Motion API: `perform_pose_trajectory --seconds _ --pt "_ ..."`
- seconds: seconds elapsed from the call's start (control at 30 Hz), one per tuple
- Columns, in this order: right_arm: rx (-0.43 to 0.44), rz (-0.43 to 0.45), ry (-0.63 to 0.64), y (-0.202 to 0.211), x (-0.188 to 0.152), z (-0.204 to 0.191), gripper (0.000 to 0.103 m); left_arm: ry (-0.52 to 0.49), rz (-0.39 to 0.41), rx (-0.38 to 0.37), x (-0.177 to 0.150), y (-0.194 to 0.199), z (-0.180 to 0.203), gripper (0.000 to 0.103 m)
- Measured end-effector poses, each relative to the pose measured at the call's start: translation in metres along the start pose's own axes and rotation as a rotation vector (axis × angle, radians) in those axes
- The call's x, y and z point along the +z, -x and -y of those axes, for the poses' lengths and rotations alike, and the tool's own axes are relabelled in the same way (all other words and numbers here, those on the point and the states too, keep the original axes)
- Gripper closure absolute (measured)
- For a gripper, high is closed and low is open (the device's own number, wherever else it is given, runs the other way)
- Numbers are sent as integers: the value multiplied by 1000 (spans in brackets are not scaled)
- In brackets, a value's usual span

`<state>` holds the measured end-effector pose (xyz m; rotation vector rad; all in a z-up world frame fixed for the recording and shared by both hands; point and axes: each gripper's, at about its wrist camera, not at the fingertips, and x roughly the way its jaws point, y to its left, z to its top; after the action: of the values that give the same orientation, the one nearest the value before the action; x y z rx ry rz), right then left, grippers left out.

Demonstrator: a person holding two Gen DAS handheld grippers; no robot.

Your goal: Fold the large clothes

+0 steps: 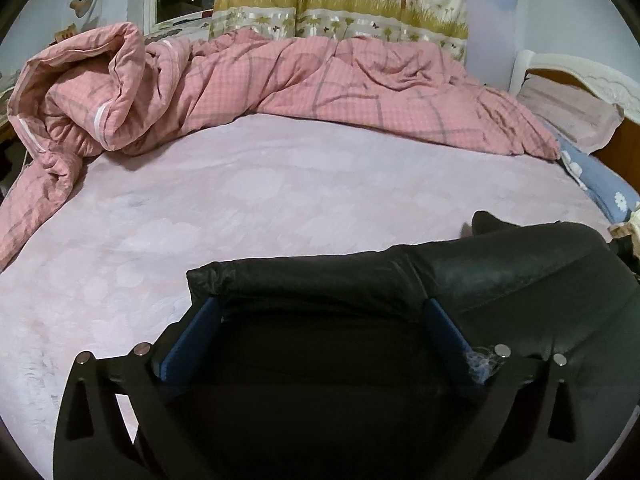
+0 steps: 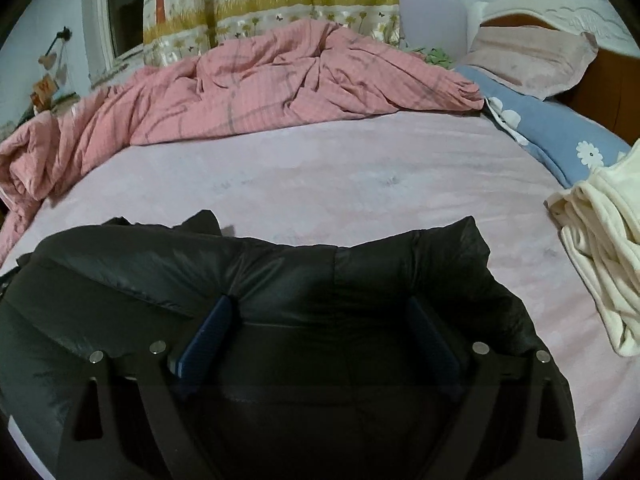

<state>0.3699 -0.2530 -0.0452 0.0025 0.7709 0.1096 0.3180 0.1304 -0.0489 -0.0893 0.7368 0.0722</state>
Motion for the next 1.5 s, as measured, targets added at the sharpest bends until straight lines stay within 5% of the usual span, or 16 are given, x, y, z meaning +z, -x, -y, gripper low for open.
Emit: perform_pose_trajectory --seconds 0.17,0.87,0.97,1.13,1.27,1.4,1.5 --pt "-4 -2 2 0 0 0 11 -29 -2 44 0 0 5 0" --pt "0 -3 2 0 -1 1 11 -26 -4 31 1 1 2 1" --pt "14 23 -37 8 -1 7 18 17 84 -15 7 24 -8 38" --pt "102 104 -113 53 2 16 70 25 258 -210 10 95 -1 80" --pt "193 126 -179 89 -10 6 71 -14 330 -341 -7 141 32 81" --pt "219 181 -149 116 -20 -18 71 -163 462 -320 -25 176 71 80" --pt "253 214 -113 133 -20 -32 71 -184 360 -411 -27 166 91 83"
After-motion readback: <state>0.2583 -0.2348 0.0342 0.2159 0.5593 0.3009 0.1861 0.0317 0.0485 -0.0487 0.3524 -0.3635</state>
